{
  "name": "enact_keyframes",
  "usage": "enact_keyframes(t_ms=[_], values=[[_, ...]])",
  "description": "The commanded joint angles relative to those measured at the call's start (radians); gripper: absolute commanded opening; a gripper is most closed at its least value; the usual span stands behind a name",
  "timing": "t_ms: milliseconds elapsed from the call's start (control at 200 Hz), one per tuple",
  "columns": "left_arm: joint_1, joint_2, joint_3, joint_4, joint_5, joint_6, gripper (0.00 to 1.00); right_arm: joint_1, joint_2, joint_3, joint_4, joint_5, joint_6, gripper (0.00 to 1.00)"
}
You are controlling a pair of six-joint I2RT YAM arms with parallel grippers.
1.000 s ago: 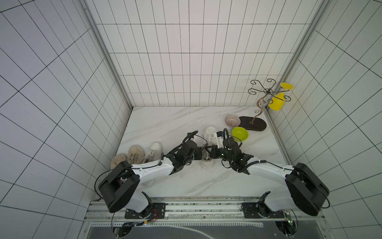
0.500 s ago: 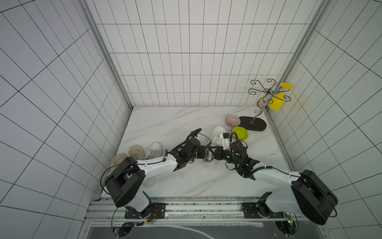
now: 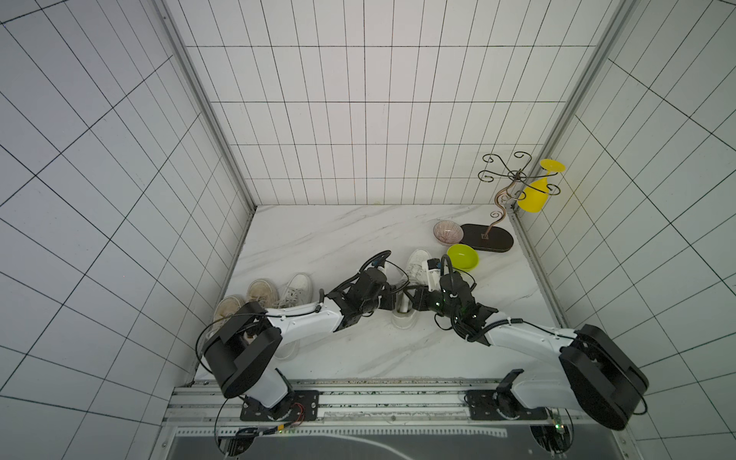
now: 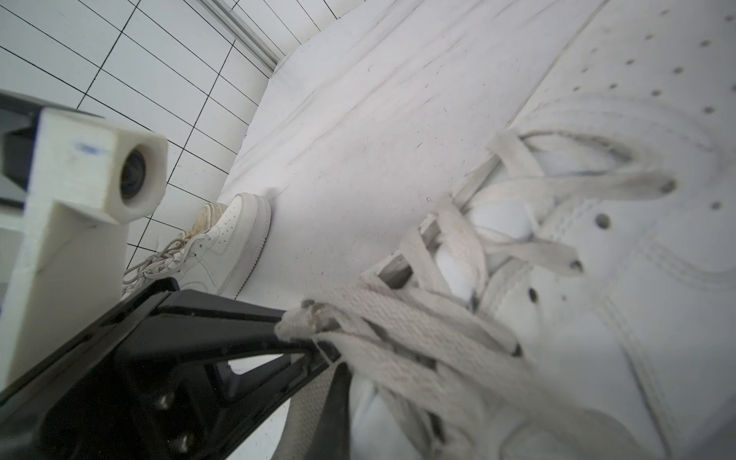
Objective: Remove the insole from the shoe
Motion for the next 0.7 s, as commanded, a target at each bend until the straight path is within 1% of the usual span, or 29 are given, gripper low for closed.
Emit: enact_keyframes(t_ms=[0, 35, 110, 175, 305, 360, 410, 465, 550, 595, 640, 695], values=[[0.017, 0.066, 0.011, -0.089, -0.096, 0.033, 0.00, 0.026, -0.015, 0.106, 0.166, -0.156, 0.020, 0.00], [0.018, 0.071, 0.013, -0.092, -0.087, 0.035, 0.00, 0.027, -0.015, 0.102, 0.185, -0.161, 0.027, 0.00], [0.017, 0.071, 0.005, -0.079, -0.051, 0.038, 0.10, 0.026, -0.012, 0.108, 0.185, -0.163, 0.027, 0.00], [0.018, 0.062, -0.009, -0.061, -0.020, 0.041, 0.24, 0.023, -0.014, 0.107, 0.188, -0.163, 0.027, 0.00], [0.018, 0.055, -0.036, -0.021, 0.046, 0.044, 0.38, 0.021, -0.013, 0.104, 0.197, -0.165, 0.029, 0.00], [0.018, 0.065, -0.034, -0.022, 0.065, 0.050, 0.42, 0.017, -0.013, 0.102, 0.199, -0.163, 0.031, 0.00], [0.019, 0.075, -0.032, -0.028, 0.061, 0.045, 0.41, 0.013, -0.011, 0.106, 0.202, -0.173, 0.037, 0.00], [0.026, 0.082, -0.037, -0.024, 0.060, 0.038, 0.36, 0.009, -0.008, 0.106, 0.211, -0.190, 0.046, 0.00], [0.041, 0.097, -0.039, -0.010, 0.080, 0.030, 0.35, 0.007, -0.004, 0.099, 0.234, -0.209, 0.059, 0.00], [0.047, 0.104, -0.035, -0.007, 0.091, 0.026, 0.27, 0.009, 0.000, 0.100, 0.225, -0.209, 0.051, 0.00], [0.050, 0.104, -0.033, -0.001, 0.093, 0.020, 0.19, 0.018, 0.010, 0.113, 0.178, -0.183, 0.023, 0.00], [0.050, 0.097, -0.037, 0.016, 0.100, 0.014, 0.14, 0.027, 0.033, 0.142, 0.088, -0.155, -0.013, 0.00]])
